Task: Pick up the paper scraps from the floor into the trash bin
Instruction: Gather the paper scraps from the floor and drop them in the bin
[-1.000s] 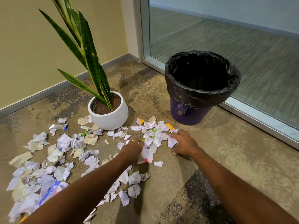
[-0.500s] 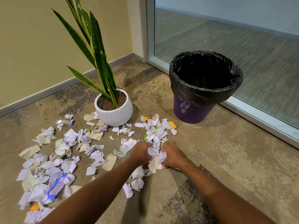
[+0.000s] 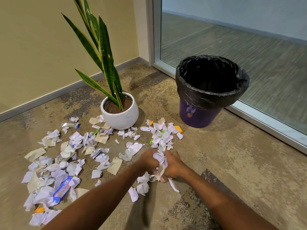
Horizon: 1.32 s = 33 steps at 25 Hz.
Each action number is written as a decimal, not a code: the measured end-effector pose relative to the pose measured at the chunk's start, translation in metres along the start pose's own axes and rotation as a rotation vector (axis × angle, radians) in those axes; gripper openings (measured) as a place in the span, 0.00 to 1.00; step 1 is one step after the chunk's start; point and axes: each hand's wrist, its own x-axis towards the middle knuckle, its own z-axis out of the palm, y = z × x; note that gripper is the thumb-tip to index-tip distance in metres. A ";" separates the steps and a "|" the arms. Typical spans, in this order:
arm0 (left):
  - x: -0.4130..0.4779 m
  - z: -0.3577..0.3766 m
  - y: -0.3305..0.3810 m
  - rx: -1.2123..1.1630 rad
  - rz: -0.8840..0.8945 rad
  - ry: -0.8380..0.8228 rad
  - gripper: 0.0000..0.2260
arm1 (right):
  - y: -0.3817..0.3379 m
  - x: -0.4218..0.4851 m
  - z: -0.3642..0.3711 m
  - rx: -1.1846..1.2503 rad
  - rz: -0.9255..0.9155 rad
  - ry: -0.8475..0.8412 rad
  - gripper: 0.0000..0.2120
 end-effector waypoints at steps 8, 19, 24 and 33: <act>-0.002 -0.007 -0.012 -0.303 -0.133 0.057 0.20 | -0.023 -0.011 0.014 0.331 -0.038 0.202 0.32; 0.002 -0.027 0.047 -0.505 0.028 0.175 0.22 | -0.046 0.002 -0.051 0.737 -0.051 0.257 0.31; -0.006 -0.055 0.104 -0.511 0.154 0.173 0.20 | -0.073 -0.014 -0.100 0.807 -0.211 0.349 0.28; -0.033 -0.095 0.215 -0.637 0.402 0.146 0.20 | -0.124 -0.055 -0.206 0.789 -0.478 0.594 0.25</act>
